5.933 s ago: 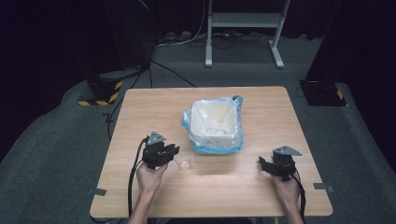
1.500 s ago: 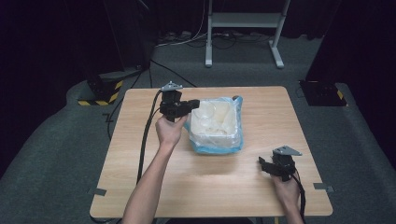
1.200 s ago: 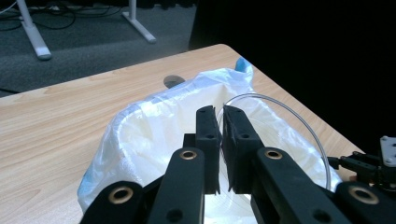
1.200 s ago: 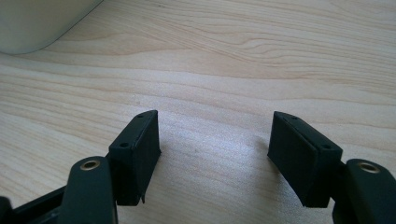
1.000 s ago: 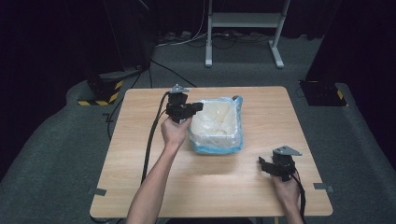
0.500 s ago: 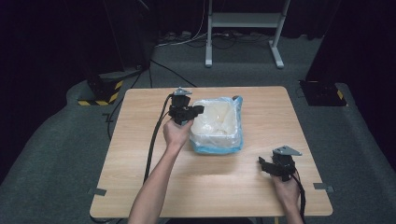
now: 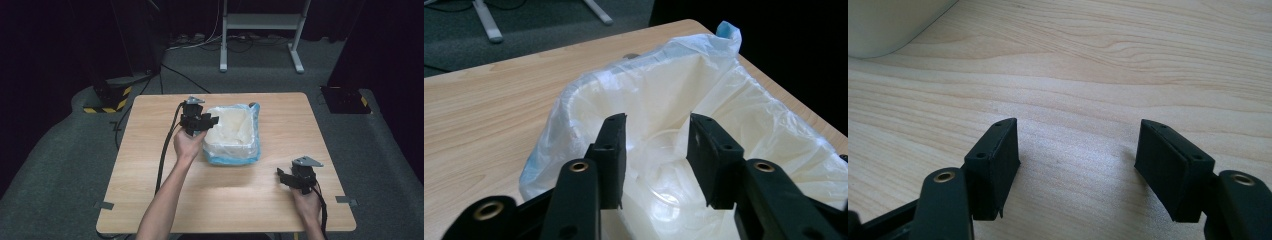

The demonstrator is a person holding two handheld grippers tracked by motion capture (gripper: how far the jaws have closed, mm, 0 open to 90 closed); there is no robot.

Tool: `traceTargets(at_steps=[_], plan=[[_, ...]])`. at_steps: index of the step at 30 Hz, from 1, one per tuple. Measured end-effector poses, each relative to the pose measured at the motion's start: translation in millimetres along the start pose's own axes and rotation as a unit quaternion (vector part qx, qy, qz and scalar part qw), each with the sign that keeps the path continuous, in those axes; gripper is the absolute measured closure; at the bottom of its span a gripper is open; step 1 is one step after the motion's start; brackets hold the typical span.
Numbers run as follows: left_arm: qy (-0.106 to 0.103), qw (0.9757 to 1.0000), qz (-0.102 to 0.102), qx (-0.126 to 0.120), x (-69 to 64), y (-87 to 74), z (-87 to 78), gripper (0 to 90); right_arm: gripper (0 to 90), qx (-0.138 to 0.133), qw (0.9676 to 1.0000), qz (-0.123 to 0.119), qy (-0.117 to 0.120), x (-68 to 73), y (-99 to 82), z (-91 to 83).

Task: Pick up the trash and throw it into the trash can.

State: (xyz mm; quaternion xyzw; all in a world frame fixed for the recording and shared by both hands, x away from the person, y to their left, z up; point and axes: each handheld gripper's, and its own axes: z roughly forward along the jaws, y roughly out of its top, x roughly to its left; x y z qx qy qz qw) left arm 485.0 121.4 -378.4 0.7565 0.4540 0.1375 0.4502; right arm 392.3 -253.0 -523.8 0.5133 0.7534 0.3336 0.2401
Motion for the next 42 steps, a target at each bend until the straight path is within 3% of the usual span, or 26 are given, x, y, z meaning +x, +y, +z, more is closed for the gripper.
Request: traceTargets(at_steps=[10, 26, 42], plan=[[0.002, 0.9999, 0.003, -0.01, 0.5, -6.5, -16.6, 53.5, 33.4, 0.0, 1.0, 0.0, 0.0, 0.0, 0.0, 0.0], [0.013, 0.9993, 0.017, -0.029, -0.6, -18.4, -45.5, 53.3, 33.4, 0.0, 1.0, 0.0, 0.0, 0.0, 0.0, 0.0], [0.014, 0.9988, 0.008, -0.046, 3.3, -36.5, -70.1, 53.3, 33.4, 0.0, 1.0, 0.0, 0.0, 0.1, 0.0, 0.0]])
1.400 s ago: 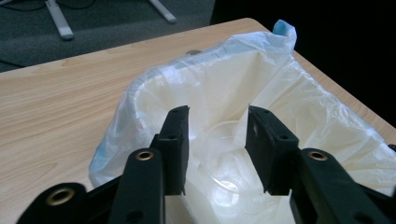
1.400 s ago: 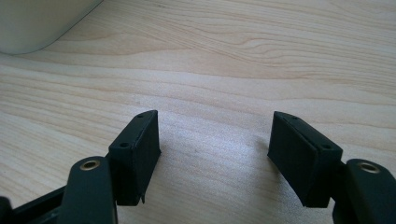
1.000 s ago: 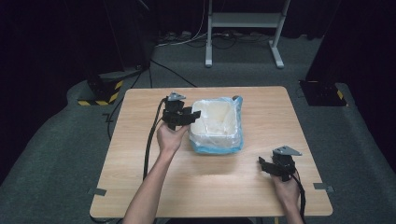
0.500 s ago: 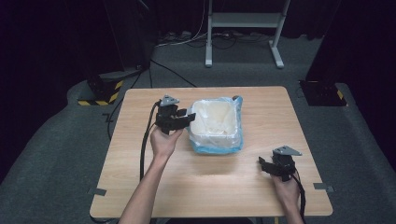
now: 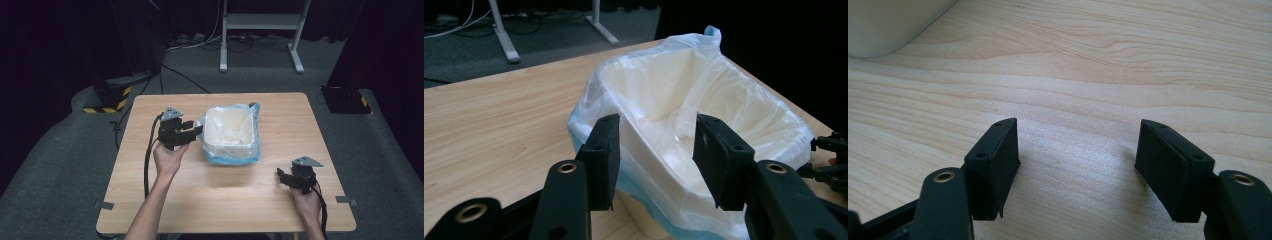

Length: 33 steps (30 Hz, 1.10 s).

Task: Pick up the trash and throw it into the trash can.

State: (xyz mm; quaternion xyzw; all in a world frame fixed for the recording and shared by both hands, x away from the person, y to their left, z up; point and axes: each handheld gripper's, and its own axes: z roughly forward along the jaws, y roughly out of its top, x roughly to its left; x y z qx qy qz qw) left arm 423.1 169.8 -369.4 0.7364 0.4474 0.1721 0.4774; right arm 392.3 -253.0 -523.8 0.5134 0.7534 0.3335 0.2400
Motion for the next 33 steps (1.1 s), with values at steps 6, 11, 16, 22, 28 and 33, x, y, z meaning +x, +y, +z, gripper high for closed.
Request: traceTargets(at_steps=[6, 11, 16, 22, 28, 33], plan=[[-0.002, 0.9999, -0.008, -0.006, 2.5, -7.6, -9.0, 53.3, 33.4, 0.0, 1.0, 0.0, 0.0, 0.0, 0.0, 0.0], [-0.001, 0.9999, -0.01, -0.01, 3.9, -14.9, -16.0, 53.3, 33.4, 0.0, 1.0, 0.0, 0.0, 0.0, 0.0, 0.0], [0.002, 0.9997, -0.018, -0.016, 6.8, -21.8, -23.1, 53.3, 33.4, 0.0, 1.0, 0.0, 0.0, 0.0, 0.0, 0.0], [0.007, 0.9996, -0.022, -0.015, 8.5, -30.9, -28.8, 53.3, 33.4, 0.0, 1.0, 0.0, 0.0, 0.0, 0.0, 0.0], [0.01, 0.9997, -0.021, -0.008, 7.7, -38.9, -29.2, 53.1, 33.4, 0.0, 1.0, 0.0, 0.0, 0.0, 0.0, 0.0], [0.006, 0.9995, -0.029, -0.012, 6.1, -45.9, -29.4, 53.0, 33.4, 0.0, 1.0, 0.001, 0.0, 0.2, 0.0, 0.0]])
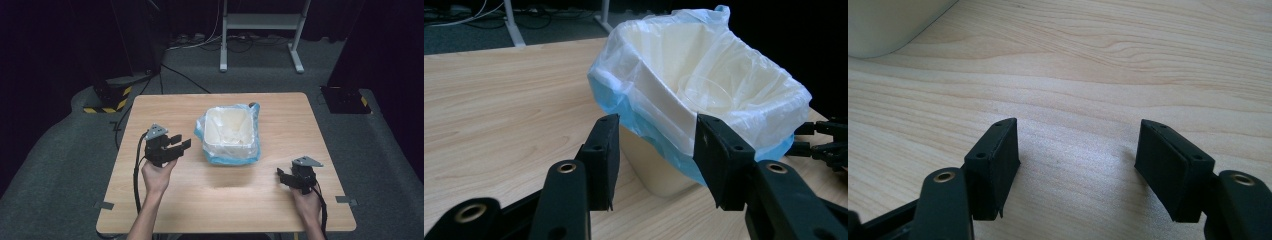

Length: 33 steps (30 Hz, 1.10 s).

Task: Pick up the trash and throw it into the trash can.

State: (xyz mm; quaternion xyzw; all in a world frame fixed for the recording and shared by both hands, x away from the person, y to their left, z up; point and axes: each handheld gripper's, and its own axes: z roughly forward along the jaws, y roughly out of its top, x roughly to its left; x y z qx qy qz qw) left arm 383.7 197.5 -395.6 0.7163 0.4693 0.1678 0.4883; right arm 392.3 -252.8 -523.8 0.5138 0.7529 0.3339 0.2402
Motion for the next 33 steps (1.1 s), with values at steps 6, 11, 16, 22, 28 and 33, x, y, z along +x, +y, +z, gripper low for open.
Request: traceTargets(at_steps=[6, 11, 16, 22, 28, 33], plan=[[0.005, 1.0, -0.002, 0.002, -0.4, -7.4, 0.0, 52.9, 33.4, 0.0, 1.0, 0.0, 0.0, 0.0, 0.0, 0.0], [0.016, 0.9998, -0.001, 0.009, 1.6, -16.9, 0.0, 52.7, 33.4, 0.0, 1.0, 0.0, 0.0, 0.0, 0.0, 0.0], [0.021, 0.9996, -0.004, 0.021, 4.6, -27.4, 1.2, 52.0, 33.4, 0.0, 1.0, 0.0, 0.001, 0.0, -0.1, 0.0], [0.033, 0.9989, 0.002, 0.033, 6.9, -37.7, 1.0, 52.0, 33.4, 0.0, 1.0, 0.0, 0.0, 0.0, 0.0, 0.0], [0.044, 0.998, -0.005, 0.046, 12.0, -50.3, 2.4, 52.0, 33.4, 0.0, 1.0, -0.001, 0.0, -0.1, -0.1, -0.1], [0.055, 0.9969, -0.003, 0.056, 14.7, -59.7, 6.6, 52.0, 33.4, 0.0, 1.0, -0.001, 0.0, -0.1, 0.0, -0.1]])
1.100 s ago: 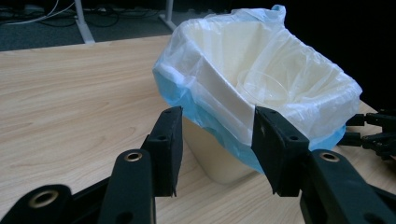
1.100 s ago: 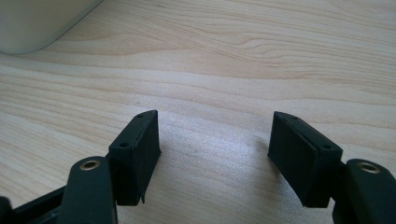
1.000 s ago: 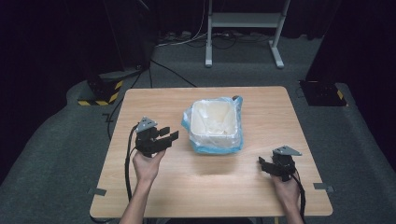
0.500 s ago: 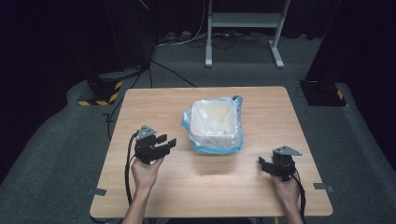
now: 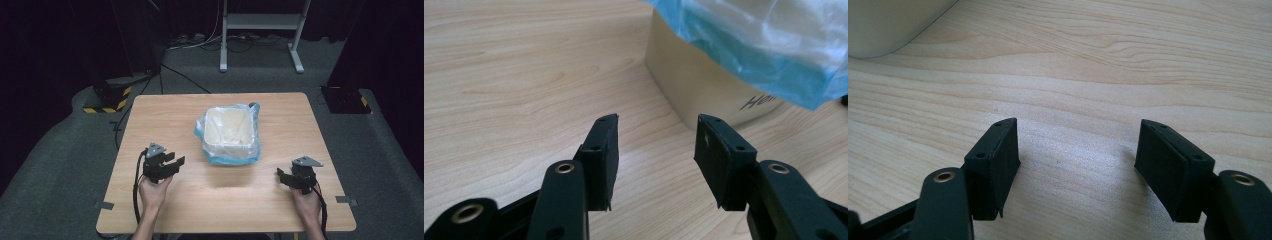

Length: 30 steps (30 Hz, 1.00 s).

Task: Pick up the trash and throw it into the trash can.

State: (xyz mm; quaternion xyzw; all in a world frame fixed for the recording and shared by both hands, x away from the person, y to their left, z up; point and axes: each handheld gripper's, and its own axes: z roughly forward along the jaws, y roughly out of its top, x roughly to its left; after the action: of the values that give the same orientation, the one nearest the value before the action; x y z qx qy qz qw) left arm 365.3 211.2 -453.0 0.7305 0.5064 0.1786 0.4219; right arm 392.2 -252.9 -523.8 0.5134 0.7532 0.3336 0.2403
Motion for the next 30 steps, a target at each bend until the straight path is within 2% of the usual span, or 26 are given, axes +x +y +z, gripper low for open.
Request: traceTargets(at_steps=[3, 4, 9, 16, 21, 23, 28, 30], plan=[[0.005, 1.0, 0.002, 0.006, 0.6, -2.2, 2.7, 51.6, 33.4, 0.0, 1.0, 0.0, 0.0, 0.0, 0.0, 0.0], [0.014, 0.9998, 0.011, 0.012, -0.4, -2.8, 4.5, 51.6, 33.4, 0.0, 1.0, 0.001, 0.0, 0.1, 0.0, 0.0], [0.025, 0.9993, 0.024, 0.016, -3.7, -4.2, 10.6, 51.6, 33.4, 0.0, 1.0, 0.0, 0.0, 0.0, 0.0, 0.0], [0.036, 0.9987, 0.015, 0.031, 0.0, -18.5, 24.3, 51.8, 33.4, 0.0, 1.0, 0.0, 0.0, -0.1, 0.0, 0.0], [0.061, 0.9966, 0.021, 0.051, 3.7, -27.3, 34.9, 51.7, 33.4, 0.0, 1.0, 0.0, 0.0, 0.0, 0.0, 0.0], [0.07, 0.9954, 0.03, 0.058, 3.8, -28.7, 39.4, 51.5, 33.5, 0.0, 1.0, 0.0, 0.0, 0.0, 0.0, 0.0], [0.081, 0.9934, 0.04, 0.069, 3.1, -31.7, 52.4, 50.4, 33.4, 0.0, 1.0, 0.001, 0.0, 0.0, 0.0, 0.0], [0.079, 0.9932, 0.041, 0.074, 2.7, -33.6, 59.4, 50.1, 33.4, 0.0, 1.0, 0.001, 0.0, 0.1, 0.0, 0.0]])
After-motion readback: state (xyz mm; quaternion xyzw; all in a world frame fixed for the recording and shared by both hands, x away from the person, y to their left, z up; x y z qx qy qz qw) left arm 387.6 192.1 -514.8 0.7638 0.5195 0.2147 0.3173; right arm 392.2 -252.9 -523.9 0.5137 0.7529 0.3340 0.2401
